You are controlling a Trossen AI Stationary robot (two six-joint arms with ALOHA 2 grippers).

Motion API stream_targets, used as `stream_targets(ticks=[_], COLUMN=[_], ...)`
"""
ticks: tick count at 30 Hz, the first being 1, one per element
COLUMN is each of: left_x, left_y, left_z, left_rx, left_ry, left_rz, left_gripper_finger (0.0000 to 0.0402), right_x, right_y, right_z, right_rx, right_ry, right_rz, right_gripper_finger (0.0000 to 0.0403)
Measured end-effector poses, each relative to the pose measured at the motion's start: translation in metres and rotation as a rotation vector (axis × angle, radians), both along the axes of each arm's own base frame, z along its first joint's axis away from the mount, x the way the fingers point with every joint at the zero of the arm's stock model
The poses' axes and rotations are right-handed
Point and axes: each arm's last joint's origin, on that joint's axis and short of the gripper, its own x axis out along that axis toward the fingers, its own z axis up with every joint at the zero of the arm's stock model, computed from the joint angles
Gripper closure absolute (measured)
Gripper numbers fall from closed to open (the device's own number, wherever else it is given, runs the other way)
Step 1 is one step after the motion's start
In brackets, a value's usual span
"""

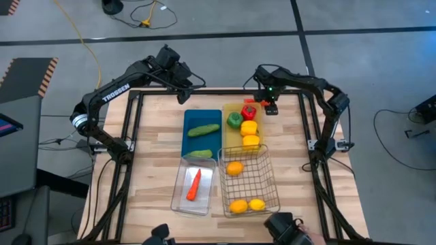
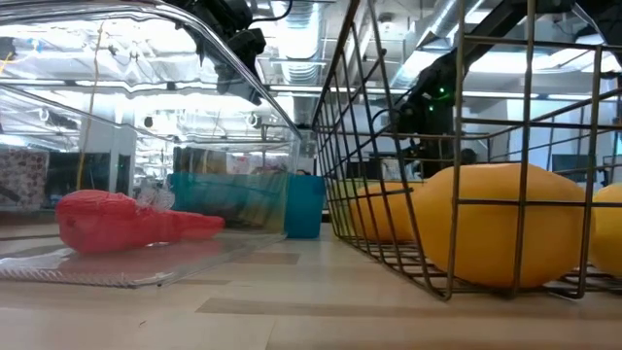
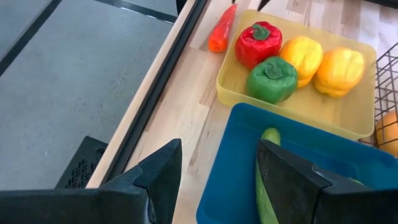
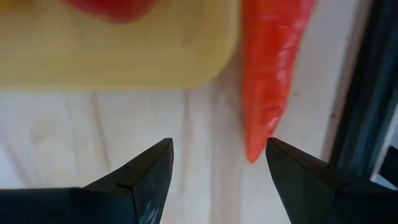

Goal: Sort produce into baskets
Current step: Put the carrot into the transparent basket

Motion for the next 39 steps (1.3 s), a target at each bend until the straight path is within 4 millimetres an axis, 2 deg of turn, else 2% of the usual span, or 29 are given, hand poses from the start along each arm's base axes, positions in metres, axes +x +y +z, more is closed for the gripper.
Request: stream_targets(ticks=[9, 16, 25, 29, 34, 39], left_x=[0.002, 0.001, 0.001, 0.002, 0.002, 0.002], left_y=[-0.002, -0.002, -0.002, -0.002, -0.002, -0.002], left_z=[0.0, 0.0, 0.0, 0.0, 0.0, 0.0], left_rx=[0.001, 0.001, 0.001, 0.005, 0.008, 0.009], left_ry=[0.0, 0.0, 0.002, 0.004, 0.006, 0.008], left_rz=[-0.007, -0.007, -0.005, -0.004, -0.003, -0.002], left_gripper_finger=[0.0207, 0.0207, 0.0207, 0.0207, 0.0207, 0.0207], right_x=[-0.011, -0.01, -0.005, -0.002, -0.003, -0.005], right_y=[-0.01, -0.015, -0.025, -0.028, -0.031, -0.031], right_z=[-0.012, -0.014, -0.051, -0.049, -0.044, -0.044], right_rx=[-0.039, -0.067, -0.008, 0.001, 0.007, 0.018], right_ry=[-0.029, -0.053, 0.011, 0.001, 0.007, 0.014], right_rz=[-0.044, -0.047, -0.068, -0.071, -0.074, -0.096], right_gripper_finger=[0.0117, 0.0117, 0.0117, 0.0121, 0.0163, 0.0252])
